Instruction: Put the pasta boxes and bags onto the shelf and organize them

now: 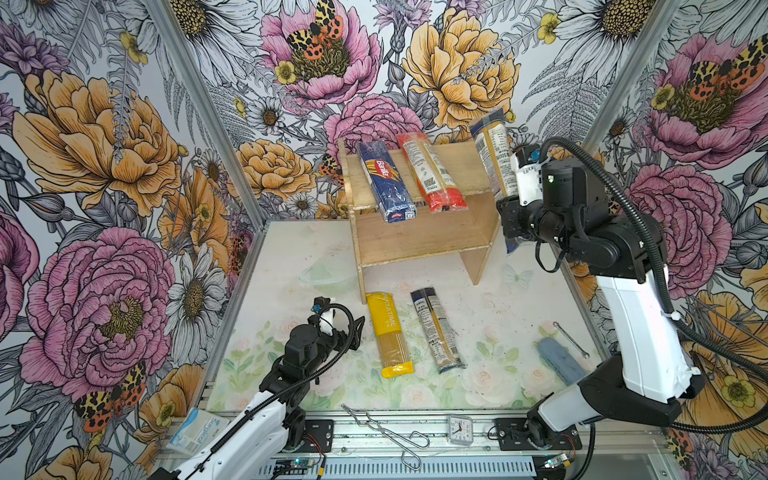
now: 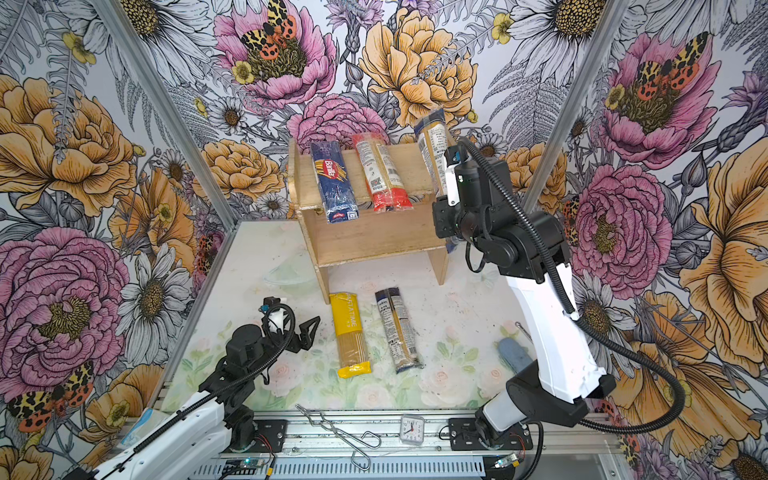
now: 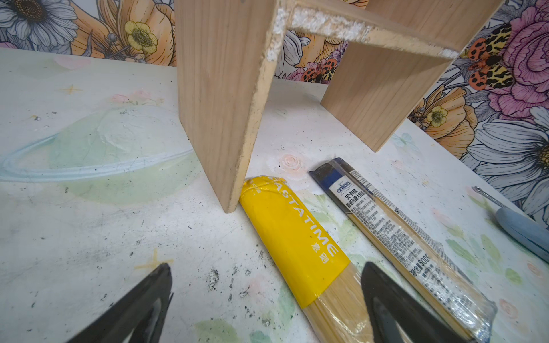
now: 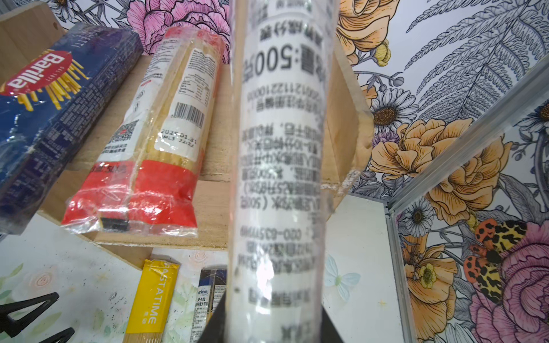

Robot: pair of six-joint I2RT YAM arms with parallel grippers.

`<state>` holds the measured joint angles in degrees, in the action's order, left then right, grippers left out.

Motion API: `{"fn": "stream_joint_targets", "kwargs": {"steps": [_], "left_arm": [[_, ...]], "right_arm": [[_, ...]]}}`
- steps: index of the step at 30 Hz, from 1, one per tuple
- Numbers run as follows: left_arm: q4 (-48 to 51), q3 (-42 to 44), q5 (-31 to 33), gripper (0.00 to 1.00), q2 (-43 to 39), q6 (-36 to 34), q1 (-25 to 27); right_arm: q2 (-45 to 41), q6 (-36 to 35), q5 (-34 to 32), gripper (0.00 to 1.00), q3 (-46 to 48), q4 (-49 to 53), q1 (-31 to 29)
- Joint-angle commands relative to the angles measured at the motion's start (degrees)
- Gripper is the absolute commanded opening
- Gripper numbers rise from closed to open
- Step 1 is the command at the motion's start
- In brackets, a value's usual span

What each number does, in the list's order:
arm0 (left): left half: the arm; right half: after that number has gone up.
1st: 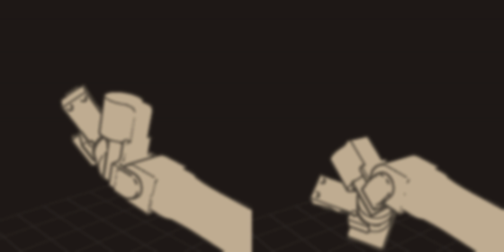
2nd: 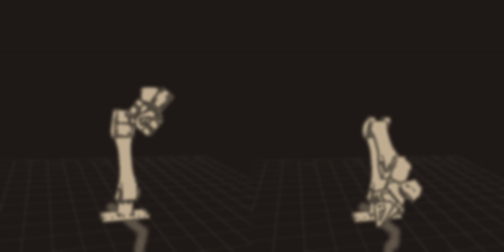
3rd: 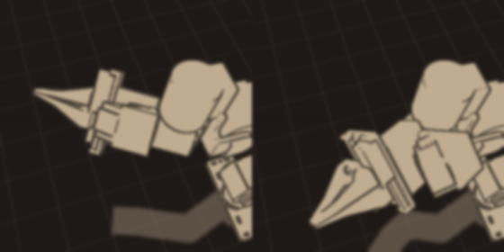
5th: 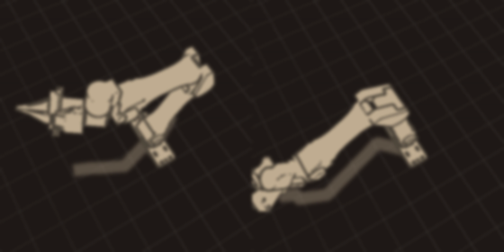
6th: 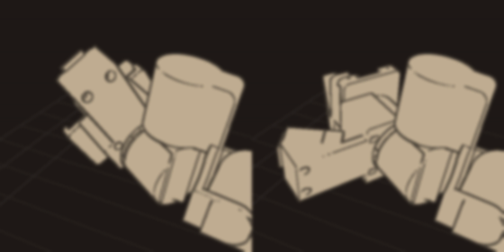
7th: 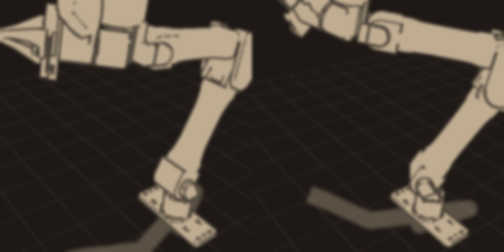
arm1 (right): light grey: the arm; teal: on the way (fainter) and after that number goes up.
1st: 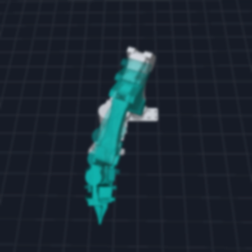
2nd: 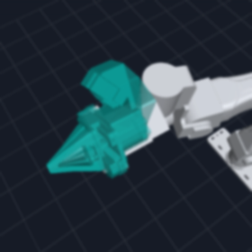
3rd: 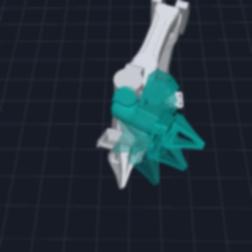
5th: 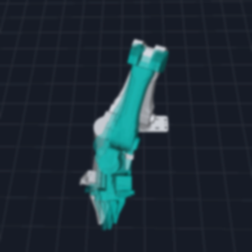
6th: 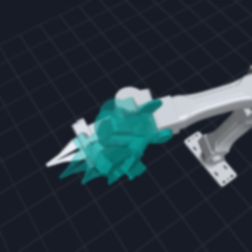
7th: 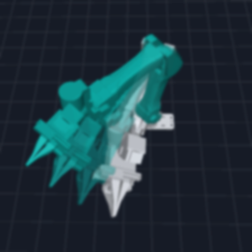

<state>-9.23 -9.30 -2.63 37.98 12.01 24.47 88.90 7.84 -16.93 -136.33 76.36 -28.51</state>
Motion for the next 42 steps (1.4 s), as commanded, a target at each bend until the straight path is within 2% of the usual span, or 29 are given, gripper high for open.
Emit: {"fn": "stream_joint_targets", "kwargs": {"steps": [1, 10, 23, 42], "left_arm": [[-0.3, 0.4, 0.2, 0.99, -0.8, -0.6, -0.4], [-0.4, 0.8, 1.4, 0.99, -1.7, -0.2, -0.6], [0.0, 0.8, 1.2, 0.99, -1.9, -0.1, -0.6], [-0.1, 0.8, 1.3, 0.99, -1.8, -0.1, -0.7]], "right_arm": [[0.5, -0.8, 3.1, 0.0, -5.5, -7.9, 2.6], [4.6, -1.3, 5.8, 0.0, -9.0, -8.0, 6.3], [9.0, -1.2, 8.8, 0.0, -16.0, -8.7, 6.7], [9.2, -3.7, 11.1, 0.0, -16.1, -13.5, 6.5]]}}
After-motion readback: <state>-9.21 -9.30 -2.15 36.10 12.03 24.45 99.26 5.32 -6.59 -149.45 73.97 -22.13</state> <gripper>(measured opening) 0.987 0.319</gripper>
